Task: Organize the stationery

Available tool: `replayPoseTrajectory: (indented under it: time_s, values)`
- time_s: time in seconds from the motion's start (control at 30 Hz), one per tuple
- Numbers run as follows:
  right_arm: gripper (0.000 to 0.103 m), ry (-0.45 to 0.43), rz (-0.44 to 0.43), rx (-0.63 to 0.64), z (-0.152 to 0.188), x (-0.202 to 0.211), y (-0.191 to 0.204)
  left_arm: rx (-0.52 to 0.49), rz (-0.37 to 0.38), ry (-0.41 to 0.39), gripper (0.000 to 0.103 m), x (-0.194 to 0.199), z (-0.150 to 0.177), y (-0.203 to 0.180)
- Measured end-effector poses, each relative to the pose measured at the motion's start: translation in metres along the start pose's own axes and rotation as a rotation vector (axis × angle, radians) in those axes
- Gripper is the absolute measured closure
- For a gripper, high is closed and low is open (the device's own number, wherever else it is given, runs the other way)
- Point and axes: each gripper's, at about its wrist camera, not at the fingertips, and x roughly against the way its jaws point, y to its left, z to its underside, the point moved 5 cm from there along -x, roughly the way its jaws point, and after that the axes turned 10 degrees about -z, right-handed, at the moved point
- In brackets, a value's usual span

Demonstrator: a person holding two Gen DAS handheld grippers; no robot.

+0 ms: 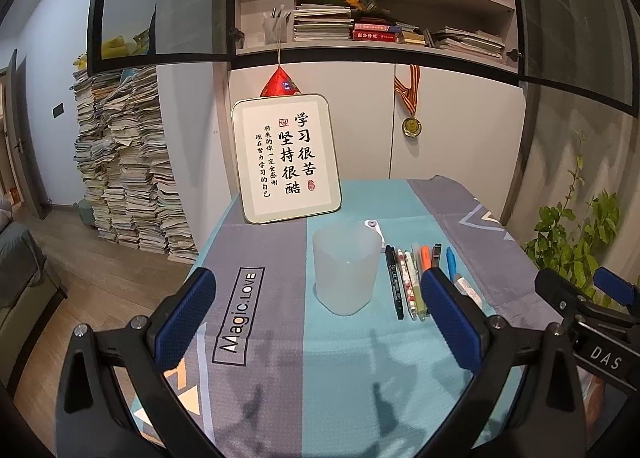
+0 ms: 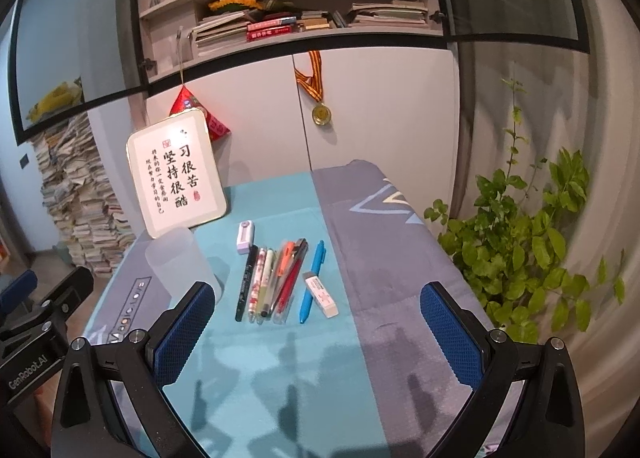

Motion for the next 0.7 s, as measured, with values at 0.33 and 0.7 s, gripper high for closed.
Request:
replayPoseTrajectory:
  time_s: [0.33, 0.7]
  values:
    - [0.0, 0.0, 0.002, 0.013, -0.0024, -0.0003, -0.0008, -0.001, 0.0, 0.0, 0.001, -0.0001, 0.0013, -0.0004]
    - [0.0, -0.01, 0.003, 0.012, -0.003, 0.0045, 0.001, -0.011, 0.001, -0.007, 0.001, 0.0022, 0.003, -0.0013]
